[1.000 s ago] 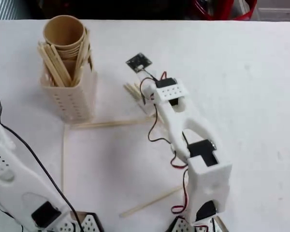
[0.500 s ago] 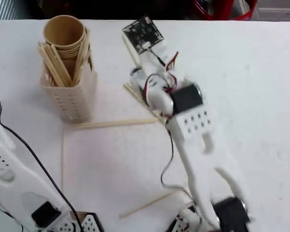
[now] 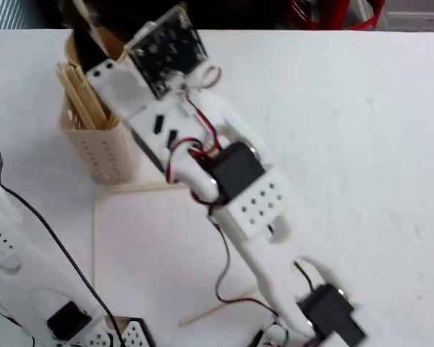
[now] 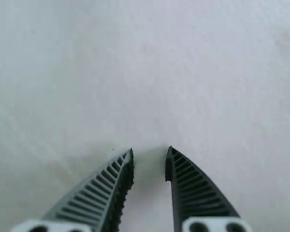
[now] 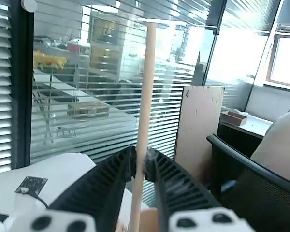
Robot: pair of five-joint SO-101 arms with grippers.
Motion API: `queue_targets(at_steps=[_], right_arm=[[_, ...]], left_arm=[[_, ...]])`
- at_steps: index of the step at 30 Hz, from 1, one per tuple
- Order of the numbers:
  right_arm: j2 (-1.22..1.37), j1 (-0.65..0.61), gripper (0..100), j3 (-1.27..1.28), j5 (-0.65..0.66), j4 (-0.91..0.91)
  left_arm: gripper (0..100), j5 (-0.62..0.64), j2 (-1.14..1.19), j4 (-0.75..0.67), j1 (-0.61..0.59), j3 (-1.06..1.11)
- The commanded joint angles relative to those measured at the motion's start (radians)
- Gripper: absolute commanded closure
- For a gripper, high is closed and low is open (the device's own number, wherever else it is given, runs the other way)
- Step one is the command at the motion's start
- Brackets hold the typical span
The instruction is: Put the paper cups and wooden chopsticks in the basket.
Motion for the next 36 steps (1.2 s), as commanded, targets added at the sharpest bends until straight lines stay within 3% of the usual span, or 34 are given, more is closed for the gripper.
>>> queue_targets(at_steps=[1, 10, 16, 22, 24, 26, 28, 32, 36], right_arm=[[0.242, -0.054, 98.1, -0.311, -0.008, -0.021], [0.515, -0.094, 97.7, -0.512, -0.008, 0.107], [0.516, -0.097, 82.5, -0.512, -0.011, 0.206], [0.489, -0.087, 93.3, -0.531, -0.008, 0.392], [0.443, -0.064, 98.5, -0.534, -0.008, 0.541], [0.389, -0.025, 96.4, -0.539, -0.005, 0.736], [0.348, 0.01, 92.8, -0.534, 0.071, 0.935], [0.354, 0.028, 87.7, -0.443, 0.388, 1.228], [0.398, 0.028, 86.3, -0.23, 0.562, 1.228]], left_arm=[[87, 0.008, 0.077, 0.038, -0.035, 0.058], [87, 0.008, 0.077, 0.038, -0.039, 0.058], [87, 0.008, 0.077, 0.038, -0.039, 0.058], [87, 0.008, 0.077, 0.038, -0.038, 0.058], [87, 0.008, 0.077, 0.038, -0.036, 0.057], [87, 0.008, 0.077, 0.038, -0.038, 0.054], [87, 0.008, 0.077, 0.038, -0.039, 0.054], [87, 0.008, 0.077, 0.038, -0.039, 0.057], [87, 0.008, 0.077, 0.041, -0.041, 0.058]])
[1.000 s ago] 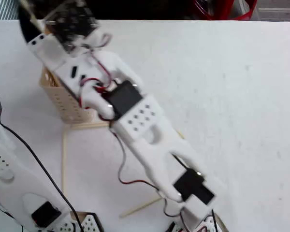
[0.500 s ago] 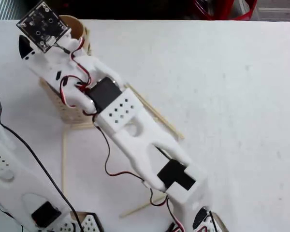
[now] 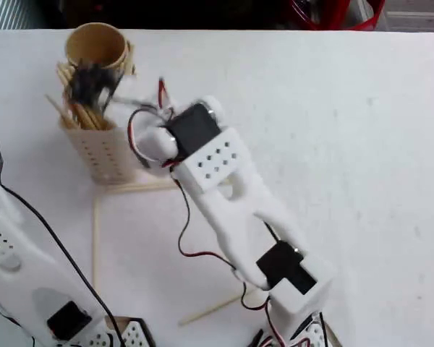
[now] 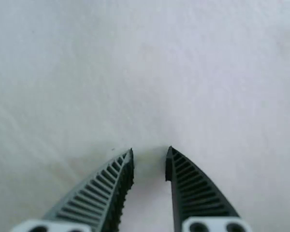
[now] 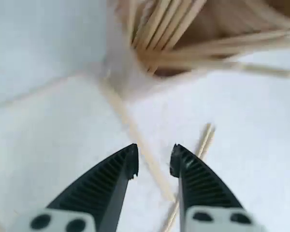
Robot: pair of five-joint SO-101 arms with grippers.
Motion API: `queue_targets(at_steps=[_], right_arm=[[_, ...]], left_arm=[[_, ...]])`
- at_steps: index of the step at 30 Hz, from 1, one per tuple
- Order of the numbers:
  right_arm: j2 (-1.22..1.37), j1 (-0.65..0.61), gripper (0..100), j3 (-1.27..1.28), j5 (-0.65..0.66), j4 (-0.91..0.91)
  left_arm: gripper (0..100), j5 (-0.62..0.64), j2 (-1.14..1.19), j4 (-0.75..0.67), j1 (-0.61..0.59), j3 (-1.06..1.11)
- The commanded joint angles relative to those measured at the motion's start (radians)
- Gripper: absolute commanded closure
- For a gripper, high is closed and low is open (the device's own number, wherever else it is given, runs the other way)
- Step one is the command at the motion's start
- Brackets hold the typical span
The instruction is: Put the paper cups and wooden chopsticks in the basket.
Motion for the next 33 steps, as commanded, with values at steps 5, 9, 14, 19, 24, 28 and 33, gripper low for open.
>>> queue_targets(at_steps=[5, 9, 14, 19, 24, 28, 33], right_arm=[[0.008, 0.031, 86.1, 0.445, 0.245, -0.229], [0.007, 0.076, 86.1, 0.677, 0.25, -0.463], [0.007, 0.153, 86.1, 0.855, 0.253, -0.657], [0.019, 0.156, 86.4, 0.937, 0.327, -0.748], [0.019, 0.151, 86.3, 1.013, 0.338, -0.883], [0.025, 0.153, 86.5, 1.034, 0.371, -0.903], [0.074, 0.168, 88.8, 1.016, 0.37, -0.898]], left_arm=[[87, 0.006, 0.077, 0.038, -0.067, 0.058], [87, 0.006, 0.077, 0.038, -0.088, 0.051], [87, 0.006, 0.077, 0.038, -0.087, 0.054], [87, 0.006, 0.077, 0.038, -0.084, 0.055], [87, 0.006, 0.077, 0.038, -0.084, 0.057], [87, 0.006, 0.077, 0.038, -0.084, 0.057], [87, 0.006, 0.077, 0.038, -0.084, 0.058]])
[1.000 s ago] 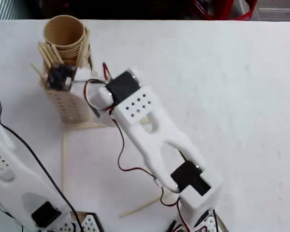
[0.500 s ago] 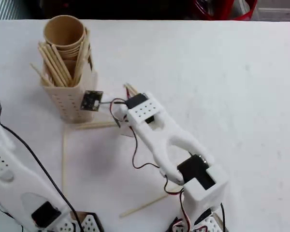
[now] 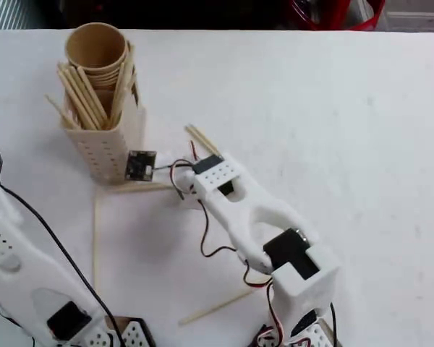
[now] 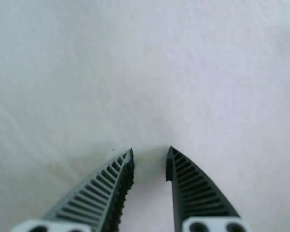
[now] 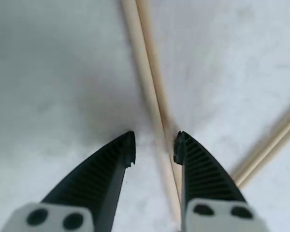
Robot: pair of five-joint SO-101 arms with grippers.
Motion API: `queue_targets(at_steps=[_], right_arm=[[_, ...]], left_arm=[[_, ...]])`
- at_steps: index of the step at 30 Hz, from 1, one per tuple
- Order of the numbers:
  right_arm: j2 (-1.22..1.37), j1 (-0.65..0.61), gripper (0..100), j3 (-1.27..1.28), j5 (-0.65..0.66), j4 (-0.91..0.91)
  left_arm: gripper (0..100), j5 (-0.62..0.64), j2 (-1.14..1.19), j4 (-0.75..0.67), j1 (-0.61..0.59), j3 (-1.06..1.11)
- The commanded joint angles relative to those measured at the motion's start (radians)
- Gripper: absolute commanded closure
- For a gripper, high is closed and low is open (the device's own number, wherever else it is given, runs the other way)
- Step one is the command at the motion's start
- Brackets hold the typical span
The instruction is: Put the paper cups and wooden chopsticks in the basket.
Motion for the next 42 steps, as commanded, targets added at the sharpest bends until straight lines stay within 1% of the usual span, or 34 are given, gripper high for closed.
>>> queue_targets(at_steps=[1, 3, 4, 5, 8, 13, 19, 23, 26, 28, 32, 34, 38, 42], right_arm=[[0.016, 0.019, 91.1, -0.029, 0.006, 0.021], [0.019, 0.019, 98.0, -0.052, 0.006, 0.079], [0.019, 0.019, 98.6, -0.058, 0.005, 0.11], [0.015, 0.019, 97.4, -0.06, -0.003, 0.137], [0.008, 0.027, 98.1, -0.064, -0.052, 0.191], [-0.067, 0.033, 98.1, -0.057, -0.063, 0.286], [-0.277, 0.048, 98.1, -0.035, -0.066, 0.435], [-0.481, 0.097, 98.1, 0.034, -0.08, 0.453], [-0.639, 0.137, 98.1, 0.068, -0.13, 0.453], [-0.746, 0.142, 98.1, 0.08, -0.173, 0.452], [-0.941, 0.065, 98.1, 0.025, -0.267, 0.43], [-1.001, 0.025, 98.1, -0.063, -0.353, 0.406], [-0.947, 0.007, 98.1, -0.33, -0.531, 0.374], [-0.75, -0.035, 98.1, -0.542, -0.631, 0.268]], left_arm=[[87, 0.006, 0.077, 0.038, -0.071, 0.058], [87, 0.006, 0.077, 0.038, -0.071, 0.057], [87, 0.006, 0.077, 0.038, -0.071, 0.057], [87, 0.006, 0.077, 0.038, -0.071, 0.054], [87, 0.006, 0.077, 0.038, -0.071, 0.049], [87, 0.006, 0.076, 0.038, -0.071, 0.049], [87, 0.006, 0.076, 0.038, -0.071, 0.049], [87, 0.006, 0.076, 0.038, -0.071, 0.049], [87, 0.006, 0.076, 0.038, -0.071, 0.051], [87, 0.006, 0.076, 0.038, -0.071, 0.052], [87, 0.006, 0.076, 0.038, -0.071, 0.054], [87, 0.006, 0.076, 0.038, -0.071, 0.055], [87, 0.006, 0.076, 0.038, -0.071, 0.057], [87, 0.006, 0.076, 0.038, -0.071, 0.055]])
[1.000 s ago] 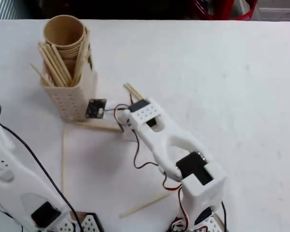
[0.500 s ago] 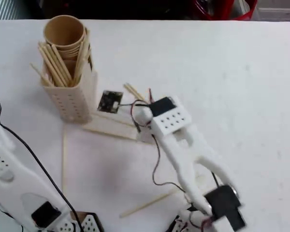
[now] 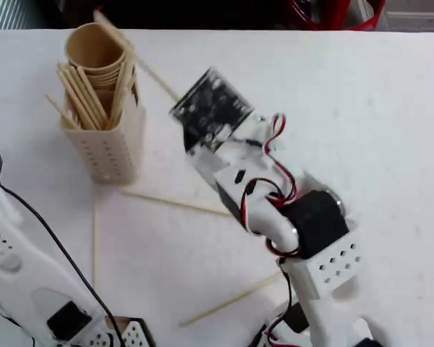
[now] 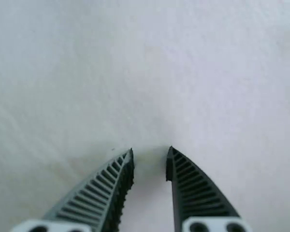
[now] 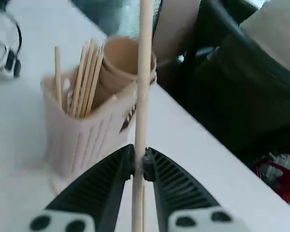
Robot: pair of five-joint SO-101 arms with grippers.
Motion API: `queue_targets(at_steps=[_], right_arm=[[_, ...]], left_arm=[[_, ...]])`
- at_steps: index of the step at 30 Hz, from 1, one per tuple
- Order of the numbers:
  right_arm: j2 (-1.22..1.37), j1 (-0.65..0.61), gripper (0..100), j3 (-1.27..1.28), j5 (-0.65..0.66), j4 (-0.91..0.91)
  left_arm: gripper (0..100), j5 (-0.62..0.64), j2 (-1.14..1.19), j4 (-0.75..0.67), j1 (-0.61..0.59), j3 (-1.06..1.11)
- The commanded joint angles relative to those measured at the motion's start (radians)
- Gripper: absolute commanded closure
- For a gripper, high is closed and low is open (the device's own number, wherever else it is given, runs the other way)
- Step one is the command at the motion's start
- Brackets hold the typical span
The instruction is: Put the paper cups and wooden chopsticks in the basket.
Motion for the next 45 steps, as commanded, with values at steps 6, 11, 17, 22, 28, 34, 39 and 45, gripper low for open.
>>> queue_targets(at_steps=[6, 11, 17, 22, 28, 34, 39, 45], right_arm=[[0.504, -0.154, 98.1, -0.451, -0.127, -0.335], [0.757, -0.225, 98.1, -0.654, -0.127, -0.449], [0.92, -0.236, 98.1, -0.749, -0.135, -0.444], [0.898, -0.236, 98.1, -0.671, -0.235, -0.441], [0.806, -0.228, 98.1, -0.408, -0.241, -0.65], [0.697, -0.205, 98.1, -0.095, -0.224, -0.908], [0.63, -0.189, 97.7, 0.02, -0.183, -0.912], [0.526, -0.182, 83.1, 0.153, -0.186, -0.872]], left_arm=[[87, 0.006, 0.077, 0.038, -0.053, 0.058], [87, 0.006, 0.104, 0.031, -0.042, 0.043], [87, 0.008, 0.168, 0.0, -0.035, -0.021], [87, 0.008, 0.193, 0.005, -0.039, -0.055], [87, 0.008, 0.196, 0.005, -0.039, -0.055], [87, 0.008, 0.196, 0.005, -0.039, -0.052], [87, 0.008, 0.196, 0.005, -0.035, -0.052], [87, 0.008, 0.196, 0.0, -0.035, -0.055]])
